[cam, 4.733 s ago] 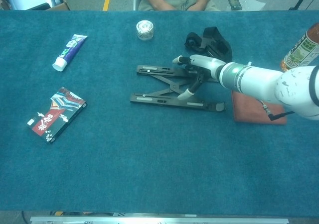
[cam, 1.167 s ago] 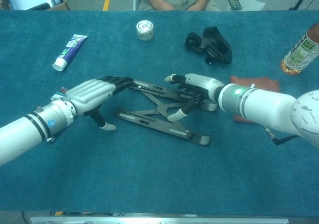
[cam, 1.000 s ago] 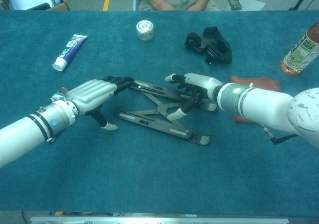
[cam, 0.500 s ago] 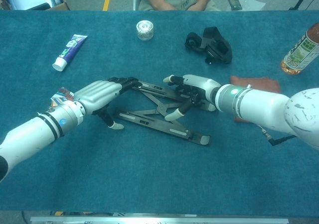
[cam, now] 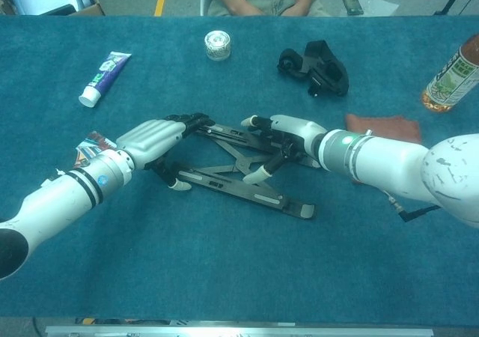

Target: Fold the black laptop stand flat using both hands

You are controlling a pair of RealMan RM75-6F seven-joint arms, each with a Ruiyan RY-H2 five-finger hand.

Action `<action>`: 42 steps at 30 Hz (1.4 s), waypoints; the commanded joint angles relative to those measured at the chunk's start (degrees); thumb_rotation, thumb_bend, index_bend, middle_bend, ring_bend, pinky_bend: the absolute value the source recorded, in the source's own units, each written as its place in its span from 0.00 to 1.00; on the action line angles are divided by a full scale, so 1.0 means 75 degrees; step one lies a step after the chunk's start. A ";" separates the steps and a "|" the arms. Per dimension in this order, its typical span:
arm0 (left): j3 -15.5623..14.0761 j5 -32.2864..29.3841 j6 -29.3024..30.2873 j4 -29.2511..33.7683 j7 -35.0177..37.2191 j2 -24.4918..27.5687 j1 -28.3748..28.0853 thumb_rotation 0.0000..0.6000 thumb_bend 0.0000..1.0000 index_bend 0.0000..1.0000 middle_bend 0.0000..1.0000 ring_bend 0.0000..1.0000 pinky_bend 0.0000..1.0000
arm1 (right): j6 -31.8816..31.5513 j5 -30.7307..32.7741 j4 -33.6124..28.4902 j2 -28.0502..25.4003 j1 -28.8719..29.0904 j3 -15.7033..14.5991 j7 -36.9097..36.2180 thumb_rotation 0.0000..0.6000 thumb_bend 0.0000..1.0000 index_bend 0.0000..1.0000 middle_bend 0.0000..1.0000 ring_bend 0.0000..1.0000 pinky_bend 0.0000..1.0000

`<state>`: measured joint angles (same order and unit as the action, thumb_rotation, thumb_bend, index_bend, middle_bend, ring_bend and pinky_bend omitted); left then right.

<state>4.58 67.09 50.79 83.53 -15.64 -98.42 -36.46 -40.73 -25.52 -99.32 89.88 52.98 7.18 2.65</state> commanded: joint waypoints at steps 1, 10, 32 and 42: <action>0.0016 -0.0004 0.0008 -0.0036 0.0049 -0.0026 -0.0014 1.00 0.13 0.00 0.00 0.00 0.00 | 0.0039 -0.0032 0.0020 0.0042 -0.0002 -0.0004 -0.0028 0.97 0.00 0.00 0.04 0.00 0.00; 0.0010 0.0012 0.0051 -0.0082 0.0123 -0.0024 -0.0032 1.00 0.13 0.00 0.00 0.00 0.00 | 0.0036 -0.0211 -0.0091 0.0049 -0.0038 0.0030 -0.0105 0.98 0.00 0.00 0.07 0.01 0.00; 0.0021 -0.0038 0.0034 -0.0198 0.0340 -0.0099 -0.0064 1.00 0.13 0.00 0.00 0.00 0.00 | 0.0180 -0.0215 -0.0279 0.0229 0.0154 0.0006 -0.0132 0.97 0.00 0.00 0.08 0.01 0.00; 0.0017 -0.0041 0.0035 -0.0239 0.0423 -0.0121 -0.0061 1.00 0.13 0.00 0.00 0.00 0.00 | 0.0312 -0.0342 -0.0361 0.0311 0.0186 -0.0004 -0.0256 0.98 0.00 0.00 0.08 0.01 0.00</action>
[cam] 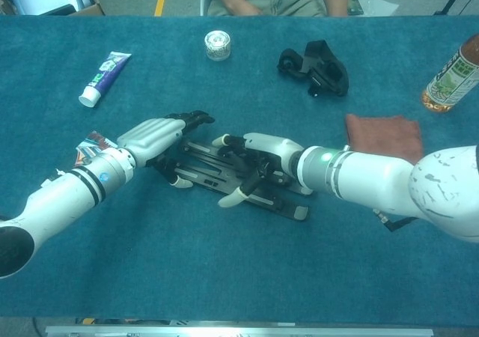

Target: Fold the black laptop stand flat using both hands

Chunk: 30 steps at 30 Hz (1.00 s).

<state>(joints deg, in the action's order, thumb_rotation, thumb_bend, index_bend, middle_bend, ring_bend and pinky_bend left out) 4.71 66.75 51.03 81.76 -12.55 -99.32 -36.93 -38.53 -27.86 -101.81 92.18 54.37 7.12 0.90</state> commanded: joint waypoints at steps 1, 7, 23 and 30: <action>0.0000 0.0009 0.0006 -0.0003 0.0020 -0.0001 0.0002 1.00 0.13 0.00 0.00 0.00 0.00 | 0.0025 -0.0040 -0.0041 0.0005 0.0001 0.0004 -0.0029 0.98 0.00 0.00 0.08 0.01 0.00; 0.0014 0.0039 0.0047 0.0008 0.0112 -0.0018 0.0020 1.00 0.13 0.00 0.00 0.00 0.00 | 0.0092 -0.0142 -0.0167 0.0023 0.0024 0.0004 -0.0103 0.97 0.00 0.00 0.08 0.01 0.00; 0.0008 0.0223 0.0381 0.0470 -0.0025 0.0681 0.0136 1.00 0.13 0.00 0.00 0.00 0.00 | -0.0909 -0.1066 -0.1023 -0.0801 -0.0334 -0.0055 0.0101 0.97 0.00 0.00 0.04 0.01 0.00; 0.0070 0.0575 0.1021 0.0792 0.0204 0.1452 0.0430 1.00 0.13 0.00 0.00 0.00 0.00 | -0.2023 -0.2176 -0.1540 -0.1524 -0.0962 -0.0356 0.0493 0.97 0.00 0.00 0.02 0.01 0.00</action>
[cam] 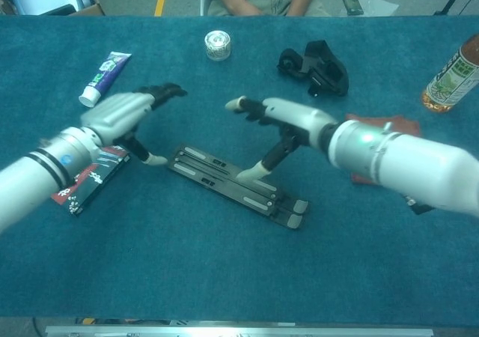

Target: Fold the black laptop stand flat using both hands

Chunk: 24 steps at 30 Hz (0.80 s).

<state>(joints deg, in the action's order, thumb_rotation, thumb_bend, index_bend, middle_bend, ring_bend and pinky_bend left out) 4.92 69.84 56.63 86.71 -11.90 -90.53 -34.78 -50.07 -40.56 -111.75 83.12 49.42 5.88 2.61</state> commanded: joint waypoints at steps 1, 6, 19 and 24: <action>0.0070 0.0219 0.0418 0.0183 0.0161 0.0431 0.0208 1.00 0.13 0.00 0.00 0.00 0.00 | -0.0714 -0.0702 -0.0261 -0.0428 -0.0426 -0.0289 0.0395 0.97 0.00 0.00 0.02 0.01 0.00; 0.0212 0.0478 0.1095 0.0329 0.0461 0.0996 0.0520 1.00 0.13 0.00 0.00 0.00 0.00 | -0.1654 -0.1411 -0.0372 -0.0796 -0.0967 -0.0558 0.0777 0.97 0.00 0.00 0.02 0.01 0.00; 0.0188 0.0946 0.2792 0.0509 0.0529 0.2207 0.1596 1.00 0.13 0.00 0.00 0.00 0.00 | -0.4100 -0.3236 0.0185 -0.1041 -0.2581 -0.1183 0.1838 0.97 0.01 0.00 0.02 0.01 0.00; -0.0135 0.1090 0.3129 0.0689 0.0078 0.2611 0.2029 1.00 0.13 0.00 0.00 0.00 0.00 | -0.4847 -0.3998 0.0506 -0.0980 -0.3193 -0.1331 0.1939 0.97 0.01 0.00 0.02 0.01 0.00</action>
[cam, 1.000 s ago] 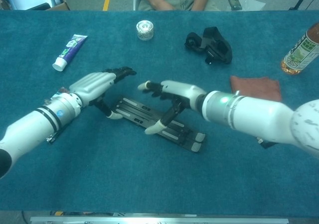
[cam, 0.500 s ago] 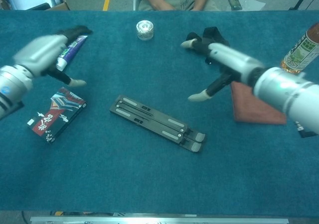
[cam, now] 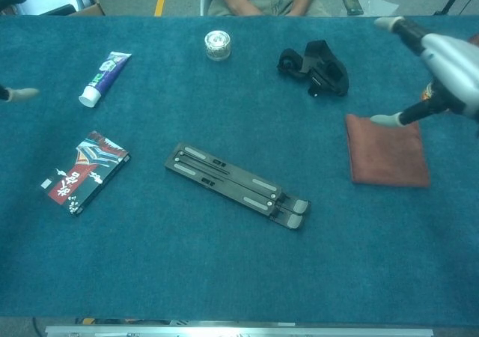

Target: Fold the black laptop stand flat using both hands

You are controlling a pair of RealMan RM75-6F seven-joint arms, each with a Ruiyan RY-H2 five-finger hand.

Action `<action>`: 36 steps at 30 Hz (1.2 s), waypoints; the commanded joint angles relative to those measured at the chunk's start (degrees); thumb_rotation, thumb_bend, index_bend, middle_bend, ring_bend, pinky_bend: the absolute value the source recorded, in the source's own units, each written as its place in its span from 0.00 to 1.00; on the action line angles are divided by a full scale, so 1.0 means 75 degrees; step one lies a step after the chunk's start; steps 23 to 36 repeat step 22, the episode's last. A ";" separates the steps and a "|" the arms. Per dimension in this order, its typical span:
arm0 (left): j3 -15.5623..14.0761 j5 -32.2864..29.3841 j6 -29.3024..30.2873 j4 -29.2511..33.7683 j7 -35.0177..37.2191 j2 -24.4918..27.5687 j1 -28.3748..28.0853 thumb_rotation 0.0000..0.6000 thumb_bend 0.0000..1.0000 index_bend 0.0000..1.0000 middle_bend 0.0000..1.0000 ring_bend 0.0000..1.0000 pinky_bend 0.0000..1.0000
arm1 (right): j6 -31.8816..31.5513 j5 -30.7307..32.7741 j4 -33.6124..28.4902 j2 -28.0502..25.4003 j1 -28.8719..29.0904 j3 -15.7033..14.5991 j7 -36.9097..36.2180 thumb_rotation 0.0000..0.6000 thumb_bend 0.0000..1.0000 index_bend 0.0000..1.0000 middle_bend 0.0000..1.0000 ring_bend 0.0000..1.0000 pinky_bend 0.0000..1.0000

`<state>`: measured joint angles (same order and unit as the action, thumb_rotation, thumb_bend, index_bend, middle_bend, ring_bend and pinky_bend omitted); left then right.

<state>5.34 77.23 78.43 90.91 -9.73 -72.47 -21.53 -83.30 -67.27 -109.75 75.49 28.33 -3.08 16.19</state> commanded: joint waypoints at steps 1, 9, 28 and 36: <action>-0.0243 0.0118 0.0282 0.0185 -0.0213 0.0270 0.0352 1.00 0.13 0.00 0.00 0.00 0.00 | -0.0523 -0.0553 0.0272 0.0029 -0.0481 -0.0157 0.0130 0.97 0.01 0.00 0.02 0.01 0.00; -0.0544 0.0214 0.0665 0.0617 -0.0358 0.0793 0.0946 1.00 0.13 0.00 0.00 0.00 0.00 | -0.1116 -0.1161 0.0465 -0.0099 -0.1195 -0.0180 0.0231 0.98 0.01 0.00 0.02 0.01 0.00; -0.0528 0.0354 0.0862 0.0505 -0.0142 0.0689 0.1321 1.00 0.13 0.00 0.00 0.00 0.00 | -0.0972 -0.1411 0.0496 -0.0257 -0.1706 0.0098 -0.0074 0.97 0.01 0.00 0.02 0.01 0.00; -0.0528 0.0354 0.0862 0.0505 -0.0142 0.0689 0.1321 1.00 0.13 0.00 0.00 0.00 0.00 | -0.0972 -0.1411 0.0496 -0.0257 -0.1706 0.0098 -0.0074 0.97 0.01 0.00 0.02 0.01 0.00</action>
